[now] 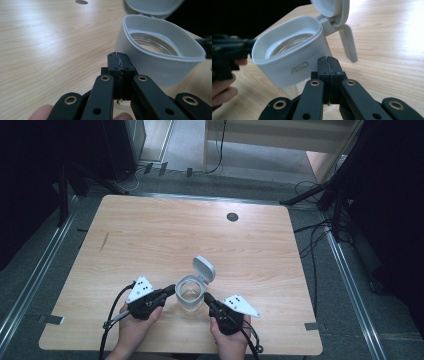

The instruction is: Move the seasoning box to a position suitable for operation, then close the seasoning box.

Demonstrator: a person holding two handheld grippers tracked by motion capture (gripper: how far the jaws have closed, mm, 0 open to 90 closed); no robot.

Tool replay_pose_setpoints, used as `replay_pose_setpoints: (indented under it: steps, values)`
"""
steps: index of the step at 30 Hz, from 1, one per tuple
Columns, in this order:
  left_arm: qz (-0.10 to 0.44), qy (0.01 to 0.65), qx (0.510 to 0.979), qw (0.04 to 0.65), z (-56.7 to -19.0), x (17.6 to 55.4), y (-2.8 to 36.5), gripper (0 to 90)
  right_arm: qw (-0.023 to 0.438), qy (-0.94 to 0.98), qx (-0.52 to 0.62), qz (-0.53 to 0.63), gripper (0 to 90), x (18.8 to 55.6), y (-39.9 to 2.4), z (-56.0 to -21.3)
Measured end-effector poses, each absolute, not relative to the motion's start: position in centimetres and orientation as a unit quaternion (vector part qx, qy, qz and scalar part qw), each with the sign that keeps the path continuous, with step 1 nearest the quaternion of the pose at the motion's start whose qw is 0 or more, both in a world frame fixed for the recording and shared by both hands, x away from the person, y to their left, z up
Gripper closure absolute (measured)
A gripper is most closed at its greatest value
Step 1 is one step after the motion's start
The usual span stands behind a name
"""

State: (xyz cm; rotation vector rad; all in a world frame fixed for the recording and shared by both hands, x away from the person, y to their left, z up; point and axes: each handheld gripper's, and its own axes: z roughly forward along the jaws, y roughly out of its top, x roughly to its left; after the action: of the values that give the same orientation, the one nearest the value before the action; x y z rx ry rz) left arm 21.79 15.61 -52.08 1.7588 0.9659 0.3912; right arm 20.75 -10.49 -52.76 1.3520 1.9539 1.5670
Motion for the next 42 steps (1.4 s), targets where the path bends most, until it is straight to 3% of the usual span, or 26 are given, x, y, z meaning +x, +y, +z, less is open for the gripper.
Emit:
replay_pose_setpoints:
  steps: [11,14,18,19,22,25,29,42]
  values:
    - [0.158,0.393,0.735,0.529,-52.1,20.1,15.3,86.8,0.147,0.69,0.444,0.552,90.0,22.0,-10.6,-52.0]
    - [0.176,0.402,0.724,0.532,-52.1,20.4,16.7,77.1,0.143,0.695,0.431,0.558,90.0,22.6,-10.9,-51.6]
    - [0.225,0.451,0.689,0.52,-52.6,21.1,19.8,47.9,0.149,0.699,0.418,0.56,90.0,23.2,-11.1,-51.0]
    - [0.237,0.49,0.673,0.501,-53.3,21.6,22.5,42.6,0.146,0.704,0.416,0.557,90.0,23.7,-11.2,-50.7]
    - [0.257,0.551,0.635,0.476,-54.4,21.9,26.0,35.1,0.137,0.711,0.413,0.552,90.0,24.3,-11.2,-50.4]
    - [0.239,0.585,0.605,0.485,-54.7,22.3,27.1,27.4,0.14,0.714,0.408,0.552,90.0,25.0,-11.1,-50.0]
    - [0.23,0.582,0.595,0.505,-55.0,22.2,27.2,29.3,0.144,0.714,0.406,0.552,90.0,26.0,-11.0,-49.5]
    - [0.253,0.565,0.631,0.467,-55.1,22.6,25.7,30.6,0.169,0.696,0.417,0.559,90.0,30.3,-10.0,-45.4]
